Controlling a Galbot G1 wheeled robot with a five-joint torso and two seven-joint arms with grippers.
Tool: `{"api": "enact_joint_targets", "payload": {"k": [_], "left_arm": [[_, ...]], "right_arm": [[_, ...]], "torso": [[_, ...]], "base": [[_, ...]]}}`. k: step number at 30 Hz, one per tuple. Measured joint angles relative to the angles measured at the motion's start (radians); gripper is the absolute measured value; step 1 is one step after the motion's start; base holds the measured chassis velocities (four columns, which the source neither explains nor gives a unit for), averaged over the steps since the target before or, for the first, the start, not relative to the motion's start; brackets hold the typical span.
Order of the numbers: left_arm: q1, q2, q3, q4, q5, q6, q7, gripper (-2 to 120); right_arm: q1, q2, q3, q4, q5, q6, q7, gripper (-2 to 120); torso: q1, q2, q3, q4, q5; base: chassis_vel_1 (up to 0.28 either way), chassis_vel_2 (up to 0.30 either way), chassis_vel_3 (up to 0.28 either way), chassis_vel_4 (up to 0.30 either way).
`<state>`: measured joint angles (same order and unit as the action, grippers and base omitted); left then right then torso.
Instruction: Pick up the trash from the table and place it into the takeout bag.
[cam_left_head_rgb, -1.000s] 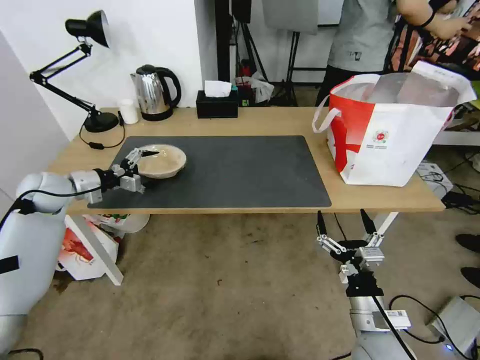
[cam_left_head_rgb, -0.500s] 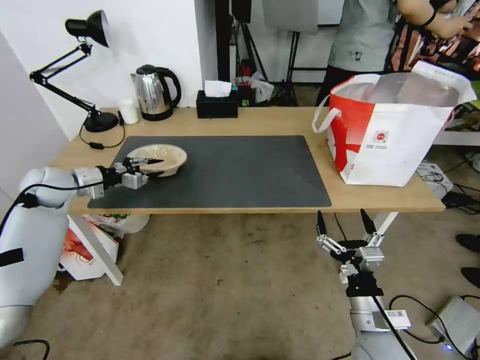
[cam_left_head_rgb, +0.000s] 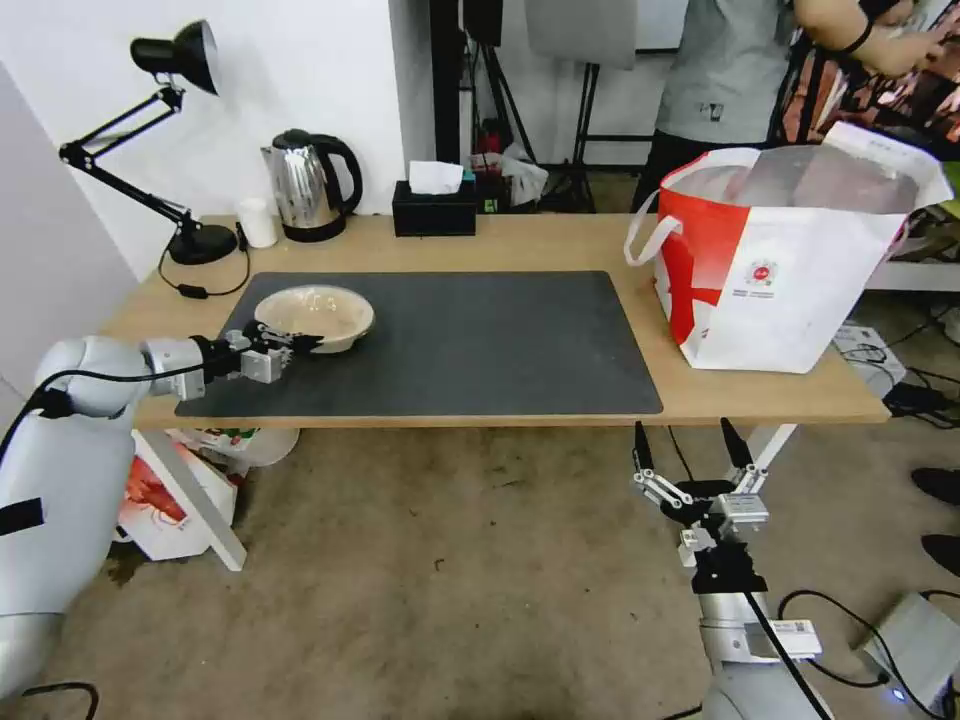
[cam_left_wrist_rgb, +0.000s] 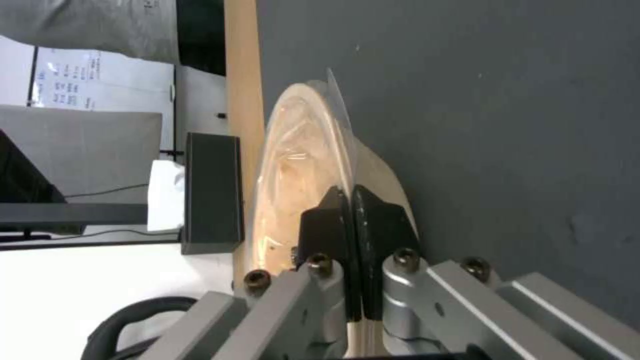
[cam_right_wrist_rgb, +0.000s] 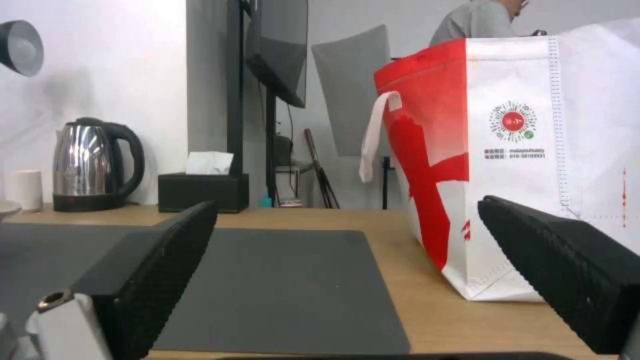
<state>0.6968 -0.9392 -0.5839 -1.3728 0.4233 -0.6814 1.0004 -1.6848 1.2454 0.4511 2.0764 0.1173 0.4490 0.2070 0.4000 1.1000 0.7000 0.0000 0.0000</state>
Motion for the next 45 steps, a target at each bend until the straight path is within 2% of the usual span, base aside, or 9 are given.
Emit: {"api": "enact_joint_targets", "payload": {"k": [16,29,35,45], "left_arm": [[-0.007,-0.004,-0.001,-0.006,-0.028,-0.003,0.006,0],[-0.096,0.017,0.001,-0.057,-0.153,0.022,-0.017,0],[-0.117,0.012,0.029,-0.110,-0.203,0.057,-0.031,0],[-0.176,-0.029,0.110,-0.136,-0.243,0.066,-0.035,0]], "right_arm": [[0.000,0.000,0.000,0.000,0.000,0.000,0.000,100],[0.000,0.000,0.000,0.000,0.000,0.000,0.000,100],[0.000,0.000,0.000,0.000,0.000,0.000,0.000,100],[0.000,0.000,0.000,0.000,0.000,0.000,0.000,100]], "torso": [[0.000,0.000,0.000,-0.0001,0.0000],[0.000,0.000,0.000,0.0000,0.0000],[0.000,0.000,0.000,-0.0001,0.0002],[0.000,0.000,0.000,-0.0001,0.0001]], "base": [[0.000,0.000,0.000,0.000],[0.000,0.000,0.000,0.000],[0.000,0.000,0.000,0.000],[0.000,0.000,0.000,0.000]]}}
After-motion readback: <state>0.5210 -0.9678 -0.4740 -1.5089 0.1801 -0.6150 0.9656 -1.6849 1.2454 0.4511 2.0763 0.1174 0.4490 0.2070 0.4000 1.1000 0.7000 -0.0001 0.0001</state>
